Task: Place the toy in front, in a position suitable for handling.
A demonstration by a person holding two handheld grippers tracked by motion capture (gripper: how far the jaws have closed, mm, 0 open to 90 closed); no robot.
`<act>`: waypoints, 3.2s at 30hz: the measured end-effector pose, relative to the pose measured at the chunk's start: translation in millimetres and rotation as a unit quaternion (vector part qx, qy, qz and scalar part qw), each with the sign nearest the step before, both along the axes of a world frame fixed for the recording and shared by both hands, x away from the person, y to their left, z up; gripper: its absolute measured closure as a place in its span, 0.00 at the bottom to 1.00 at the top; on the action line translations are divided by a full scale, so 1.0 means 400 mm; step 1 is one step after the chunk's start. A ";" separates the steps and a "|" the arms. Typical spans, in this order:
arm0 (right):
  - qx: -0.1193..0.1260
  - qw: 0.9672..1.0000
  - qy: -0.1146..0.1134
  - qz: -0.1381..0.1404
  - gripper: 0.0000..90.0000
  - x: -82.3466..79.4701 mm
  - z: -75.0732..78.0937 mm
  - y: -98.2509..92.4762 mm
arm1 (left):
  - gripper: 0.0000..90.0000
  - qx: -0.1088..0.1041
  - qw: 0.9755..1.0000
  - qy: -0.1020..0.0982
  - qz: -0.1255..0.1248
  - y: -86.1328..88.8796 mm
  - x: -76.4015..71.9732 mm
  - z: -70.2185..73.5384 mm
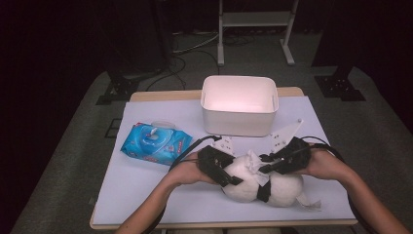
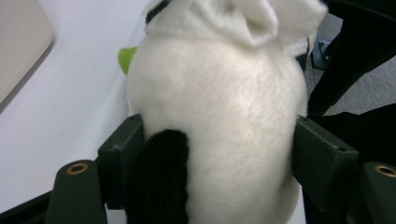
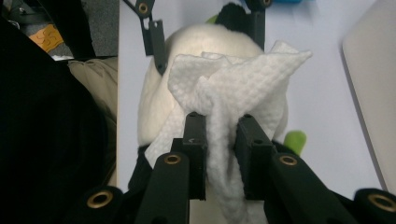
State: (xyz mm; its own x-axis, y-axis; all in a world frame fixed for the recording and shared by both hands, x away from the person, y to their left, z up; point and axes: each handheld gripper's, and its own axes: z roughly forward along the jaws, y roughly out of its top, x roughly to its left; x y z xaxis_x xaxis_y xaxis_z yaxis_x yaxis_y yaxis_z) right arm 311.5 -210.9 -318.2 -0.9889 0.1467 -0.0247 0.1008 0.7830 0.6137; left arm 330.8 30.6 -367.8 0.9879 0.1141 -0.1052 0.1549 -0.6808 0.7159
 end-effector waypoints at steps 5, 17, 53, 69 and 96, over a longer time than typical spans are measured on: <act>0.012 1.000 0.001 -0.023 0.84 -0.009 0.014 -0.053 | 0.29 -0.005 1.000 0.003 0.002 0.002 0.004 -0.002; 0.019 0.998 -0.001 -0.067 0.83 -0.035 0.020 -0.163 | 0.29 -0.002 1.000 0.003 -0.001 0.008 0.003 -0.006; 0.027 0.994 0.001 -0.110 0.83 0.018 0.002 -0.223 | 0.28 0.002 0.999 -0.027 -0.017 0.012 -0.020 -0.006; 0.021 0.998 -0.005 -0.066 0.83 0.004 0.024 -0.142 | 0.28 0.009 0.999 -0.034 -0.019 0.001 -0.032 0.002; 0.027 0.997 0.004 -0.066 0.82 0.002 0.024 -0.160 | 0.28 0.021 0.999 -0.036 -0.022 -0.013 -0.031 0.014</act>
State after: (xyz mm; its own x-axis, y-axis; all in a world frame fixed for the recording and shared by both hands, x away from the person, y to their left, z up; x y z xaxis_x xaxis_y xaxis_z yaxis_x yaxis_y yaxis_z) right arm 312.2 -274.7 -308.4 -0.9609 0.2769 -0.0054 0.2064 0.7290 0.6527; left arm 318.3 25.5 -362.0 0.9969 0.0732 -0.0290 0.0728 -0.7154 0.6949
